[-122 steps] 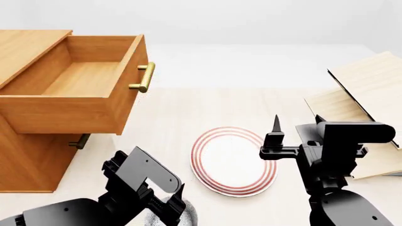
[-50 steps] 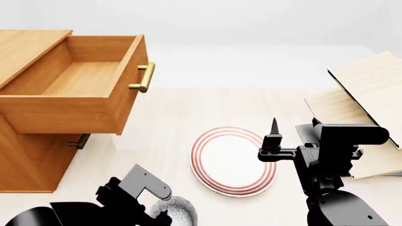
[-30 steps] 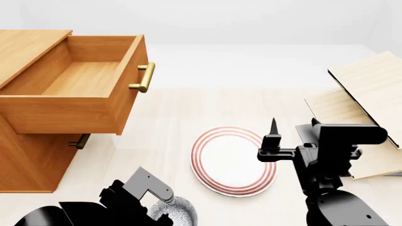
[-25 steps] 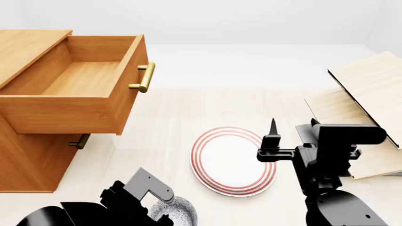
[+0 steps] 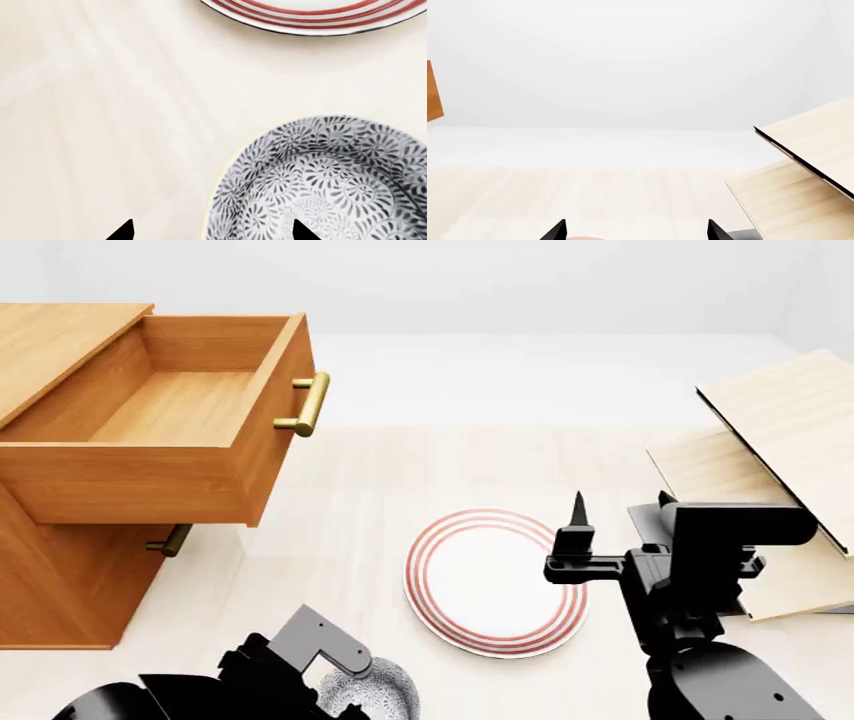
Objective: Open the top drawer of the cabinet and put the bowl in it.
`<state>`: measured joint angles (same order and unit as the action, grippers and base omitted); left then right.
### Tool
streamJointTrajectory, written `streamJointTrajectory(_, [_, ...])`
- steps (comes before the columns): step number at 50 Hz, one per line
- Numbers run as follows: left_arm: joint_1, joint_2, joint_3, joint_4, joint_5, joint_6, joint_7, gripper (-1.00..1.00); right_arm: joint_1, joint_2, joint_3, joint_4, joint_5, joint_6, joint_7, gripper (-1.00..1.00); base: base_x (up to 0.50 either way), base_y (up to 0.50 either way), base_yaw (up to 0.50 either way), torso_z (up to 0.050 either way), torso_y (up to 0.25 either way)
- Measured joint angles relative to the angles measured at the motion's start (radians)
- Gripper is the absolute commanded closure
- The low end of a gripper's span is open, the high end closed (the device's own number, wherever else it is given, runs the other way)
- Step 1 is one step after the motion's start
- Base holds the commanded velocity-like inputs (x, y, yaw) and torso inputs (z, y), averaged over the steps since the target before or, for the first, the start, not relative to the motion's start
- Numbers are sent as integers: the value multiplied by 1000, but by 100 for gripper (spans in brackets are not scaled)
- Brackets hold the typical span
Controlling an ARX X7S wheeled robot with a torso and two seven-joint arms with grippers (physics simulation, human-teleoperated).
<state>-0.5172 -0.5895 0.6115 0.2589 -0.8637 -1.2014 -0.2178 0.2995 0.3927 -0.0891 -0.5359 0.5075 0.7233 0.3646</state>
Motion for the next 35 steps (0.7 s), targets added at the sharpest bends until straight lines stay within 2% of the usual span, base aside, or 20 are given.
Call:
streamJointTrajectory(19, [-1, 10, 34, -45, -36, 40, 23, -100, -2, 2, -4, 14, 0, -13, 0, -100, 0, 0, 0, 0, 0])
streamJointTrajectory(20, [-2, 9, 35, -47, -38, 42, 24, 100, -2, 2, -5, 15, 0, -14, 0, -100, 0, 0, 0, 0, 0])
streamJointTrajectory(35, [8, 14, 29, -52, -15, 71, 31, 100, -4, 2, -11, 23, -1, -22, 1, -100, 0, 0, 0, 0, 0])
